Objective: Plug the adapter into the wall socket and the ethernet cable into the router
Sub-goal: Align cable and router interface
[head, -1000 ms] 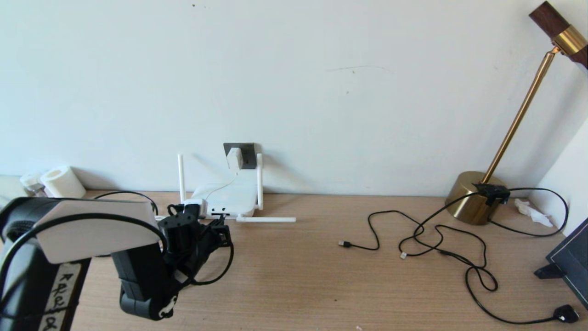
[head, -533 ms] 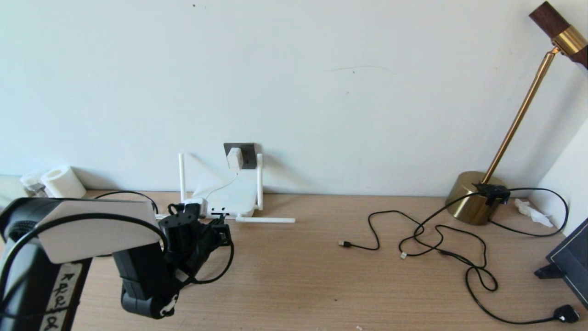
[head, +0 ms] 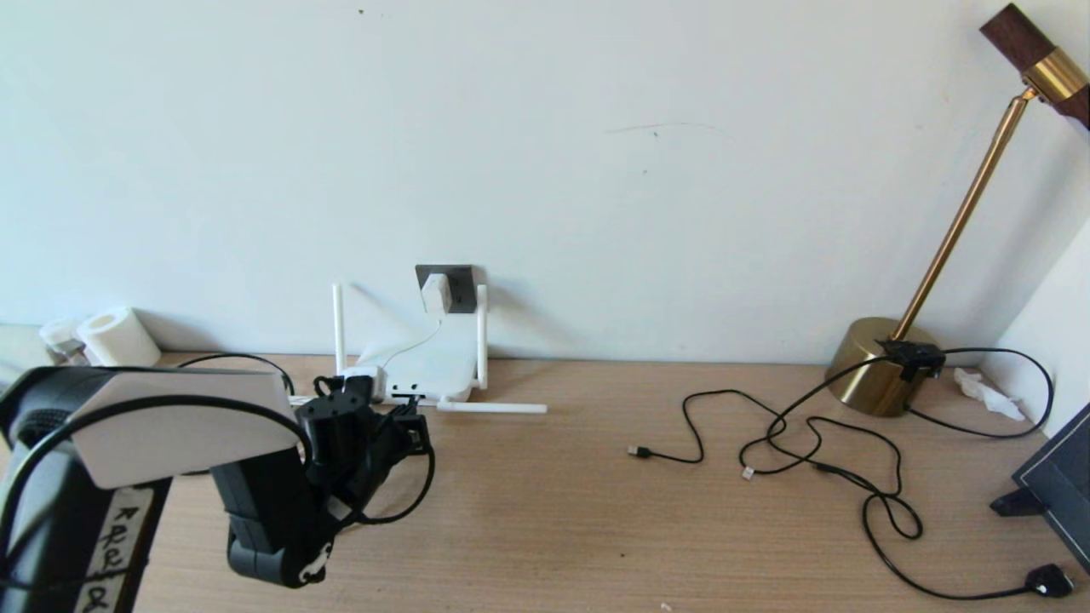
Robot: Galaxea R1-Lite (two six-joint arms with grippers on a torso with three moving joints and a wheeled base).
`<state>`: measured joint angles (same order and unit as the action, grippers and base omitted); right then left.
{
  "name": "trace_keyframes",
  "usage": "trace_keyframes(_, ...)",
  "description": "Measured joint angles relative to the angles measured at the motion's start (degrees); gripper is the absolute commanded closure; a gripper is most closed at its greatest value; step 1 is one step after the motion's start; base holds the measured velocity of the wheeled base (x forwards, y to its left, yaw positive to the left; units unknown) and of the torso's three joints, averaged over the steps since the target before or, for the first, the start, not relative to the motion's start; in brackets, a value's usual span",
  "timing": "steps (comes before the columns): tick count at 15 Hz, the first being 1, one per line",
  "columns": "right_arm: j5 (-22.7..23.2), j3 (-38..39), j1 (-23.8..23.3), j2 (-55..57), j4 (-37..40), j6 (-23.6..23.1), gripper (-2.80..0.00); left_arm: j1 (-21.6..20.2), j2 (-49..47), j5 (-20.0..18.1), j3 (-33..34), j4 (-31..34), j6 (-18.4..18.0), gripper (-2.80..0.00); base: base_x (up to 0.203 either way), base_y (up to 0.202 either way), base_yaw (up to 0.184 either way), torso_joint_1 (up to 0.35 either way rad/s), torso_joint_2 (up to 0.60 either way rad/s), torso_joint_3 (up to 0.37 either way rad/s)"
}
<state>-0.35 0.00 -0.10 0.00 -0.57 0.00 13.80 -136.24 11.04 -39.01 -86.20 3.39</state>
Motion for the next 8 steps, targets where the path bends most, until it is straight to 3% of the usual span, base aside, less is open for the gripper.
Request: trace_keyframes(8, 0.0, 0.0, 0.0, 0.0, 0.0, 0.0, 0.0, 0.0, 0.1, 0.0, -0.6, 0.0, 0.0, 0.0, 0.0, 0.0, 0.0, 0.0, 0.0, 0.0)
